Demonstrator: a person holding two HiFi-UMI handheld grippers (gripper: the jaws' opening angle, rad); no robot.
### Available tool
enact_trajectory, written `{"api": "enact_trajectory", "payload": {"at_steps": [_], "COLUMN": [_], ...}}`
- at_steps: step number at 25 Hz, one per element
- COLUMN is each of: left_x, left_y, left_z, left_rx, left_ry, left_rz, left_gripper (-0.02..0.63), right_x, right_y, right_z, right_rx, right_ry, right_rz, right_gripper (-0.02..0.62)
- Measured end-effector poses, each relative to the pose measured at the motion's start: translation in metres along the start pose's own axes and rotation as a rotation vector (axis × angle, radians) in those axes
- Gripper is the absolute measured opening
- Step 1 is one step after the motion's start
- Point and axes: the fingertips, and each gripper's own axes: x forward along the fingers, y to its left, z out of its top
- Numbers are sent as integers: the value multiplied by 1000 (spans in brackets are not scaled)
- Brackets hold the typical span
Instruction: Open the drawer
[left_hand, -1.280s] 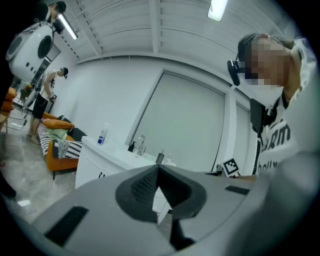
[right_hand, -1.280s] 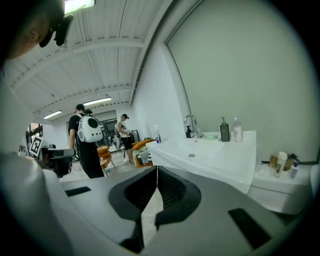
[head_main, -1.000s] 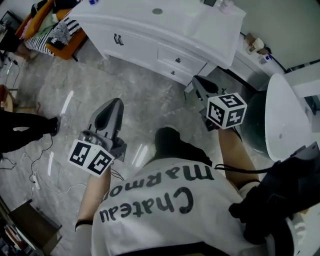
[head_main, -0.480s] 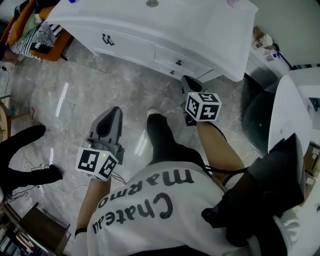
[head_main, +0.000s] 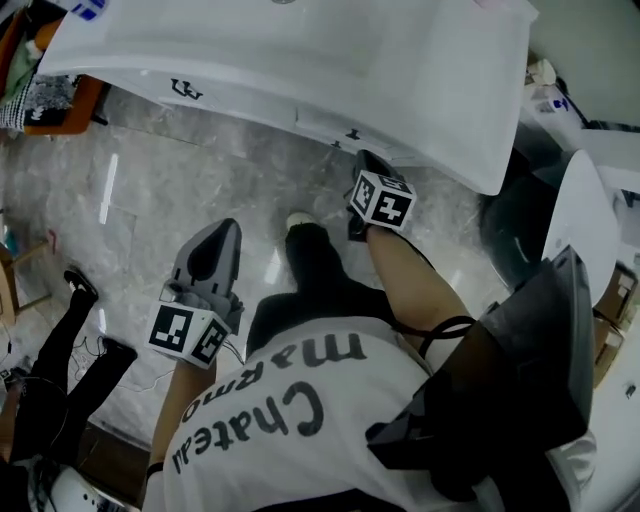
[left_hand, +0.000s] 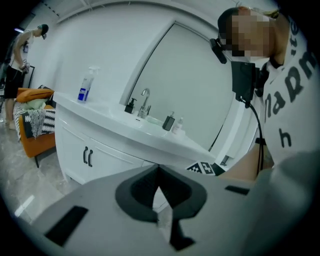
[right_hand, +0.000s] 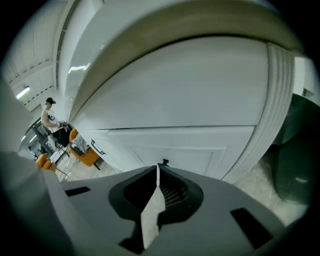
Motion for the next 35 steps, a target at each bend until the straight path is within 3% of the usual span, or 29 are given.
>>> {"api": "enact_trajectory", "payload": {"at_steps": [5,6,8,11,15,20,22,25,28,35], "left_x": [8,6,2,0,1,-6,-12,-21,-24,-17], "left_y": [26,31,45,60,68,84,89,92,98,90], "left_z": [4,3,0,-8,-2,6,6,4,-1,-2], "left_rx": [-32,-33,-45,-102,-54,-54,-62,-56,-80,-79], "left_ry": [4,18,47,79,122,114,112,118,121,123], "left_rz": [17,7,-8,-41,-73,-43,-25,-17,8,-3], "left_gripper": [3,3,3,3,3,3,3,3,3,3], "right_x": [21,23,30,34,46,63,64,62,62,62], "right_y": [-7,-8,-7,-10,-1,-2,-6,-7,-3,-4], "right_z": [-4,-6,-8,-6,-10,-8,-8,-9,-10,-10], "right_rx": [31,41,71,113,111,123,137,130,115,106], "right_ry": [56,62,68,68,97,114,113,112,125,119], "right_rz": [-27,-35,-48,-72,-50,-82,-114,-143,-181,-292], "right_gripper": [14,27,127,141,185,196,154,147,184,179]}}
